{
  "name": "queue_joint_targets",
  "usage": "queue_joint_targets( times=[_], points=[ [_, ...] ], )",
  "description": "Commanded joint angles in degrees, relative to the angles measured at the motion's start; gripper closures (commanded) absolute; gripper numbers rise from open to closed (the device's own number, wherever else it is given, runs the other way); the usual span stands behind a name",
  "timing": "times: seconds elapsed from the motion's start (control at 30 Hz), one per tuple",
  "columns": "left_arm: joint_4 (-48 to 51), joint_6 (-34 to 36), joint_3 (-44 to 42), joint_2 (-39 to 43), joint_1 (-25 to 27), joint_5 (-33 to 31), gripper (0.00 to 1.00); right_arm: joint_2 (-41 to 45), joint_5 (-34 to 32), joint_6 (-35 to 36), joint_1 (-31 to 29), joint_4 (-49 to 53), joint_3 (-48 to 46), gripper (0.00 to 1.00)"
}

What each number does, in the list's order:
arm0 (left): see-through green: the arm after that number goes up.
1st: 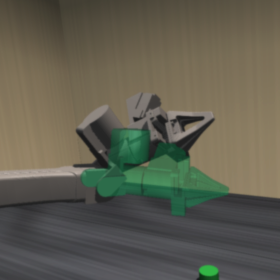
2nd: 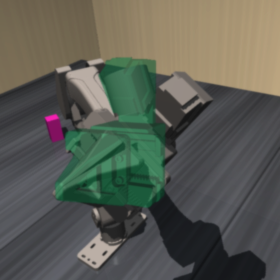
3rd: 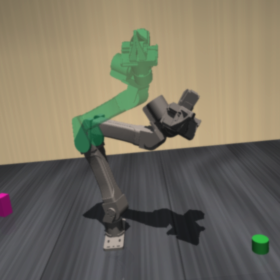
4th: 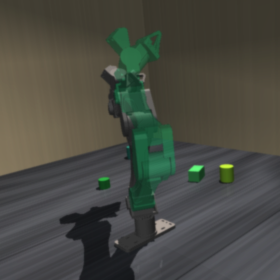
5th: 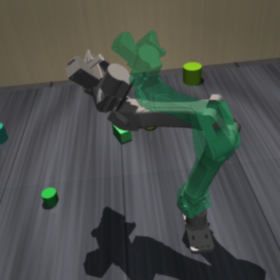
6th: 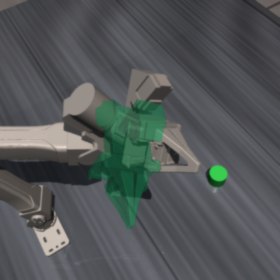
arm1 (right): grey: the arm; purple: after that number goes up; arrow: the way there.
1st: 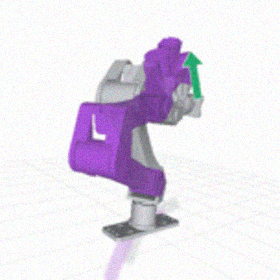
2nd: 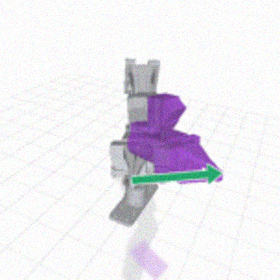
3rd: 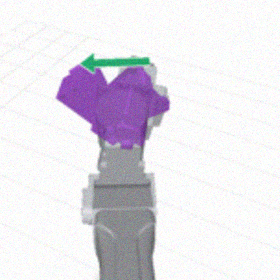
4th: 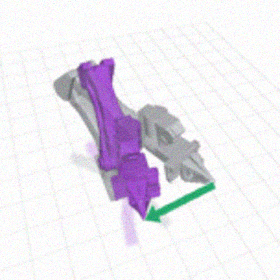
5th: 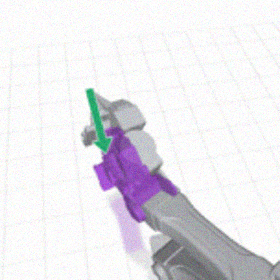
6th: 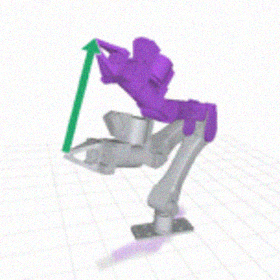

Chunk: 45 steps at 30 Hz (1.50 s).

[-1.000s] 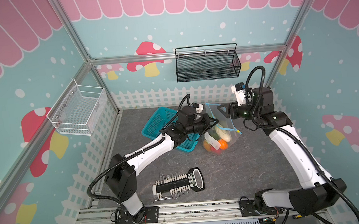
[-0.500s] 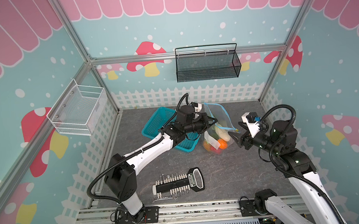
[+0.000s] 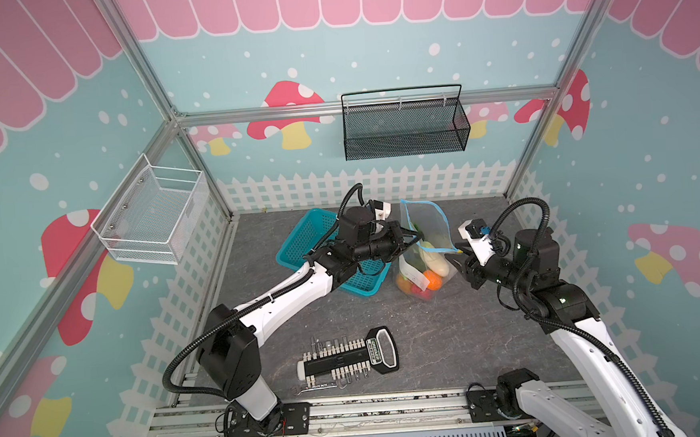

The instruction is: Place the food in the zip-top bag and seal the zipper

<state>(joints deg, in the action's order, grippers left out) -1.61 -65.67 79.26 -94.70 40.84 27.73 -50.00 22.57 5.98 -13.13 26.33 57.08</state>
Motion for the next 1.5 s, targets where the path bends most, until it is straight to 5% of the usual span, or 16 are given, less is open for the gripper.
queue_joint_targets(
  times=[0.0,0.43,0.57,0.7,0.87,1.0,1.47],
  points=[
    [-2.7,-1.0,-0.4,1.8,-0.4,0.8,0.99,-0.3,0.9,1.6,0.0,-1.8,-0.4,0.69],
    [-2.1,-0.9,0.3,1.0,-0.2,0.1,0.94,-0.1,0.9,1.6,0.0,-4.2,-1.6,0.88],
    [2.9,3.7,1.3,2.0,-0.2,-1.5,0.56,0.1,1.1,1.6,0.0,-4.8,-1.8,0.9],
    [9.2,13.0,-2.3,8.1,-1.1,-4.6,0.34,-0.1,1.2,1.4,0.0,-5.5,-2.1,0.92],
    [19.8,24.1,-11.8,18.1,-3.7,-10.2,0.28,-0.3,1.3,1.8,0.0,-4.0,-0.7,0.92],
    [25.0,25.2,-20.9,24.0,-5.7,-14.0,0.24,-0.5,2.4,0.7,0.0,-4.3,-1.0,0.92],
    [17.9,21.9,-31.3,21.9,-8.6,-5.3,0.21,-0.7,4.5,-1.5,-0.1,-6.6,-1.2,0.92]
  ],
)
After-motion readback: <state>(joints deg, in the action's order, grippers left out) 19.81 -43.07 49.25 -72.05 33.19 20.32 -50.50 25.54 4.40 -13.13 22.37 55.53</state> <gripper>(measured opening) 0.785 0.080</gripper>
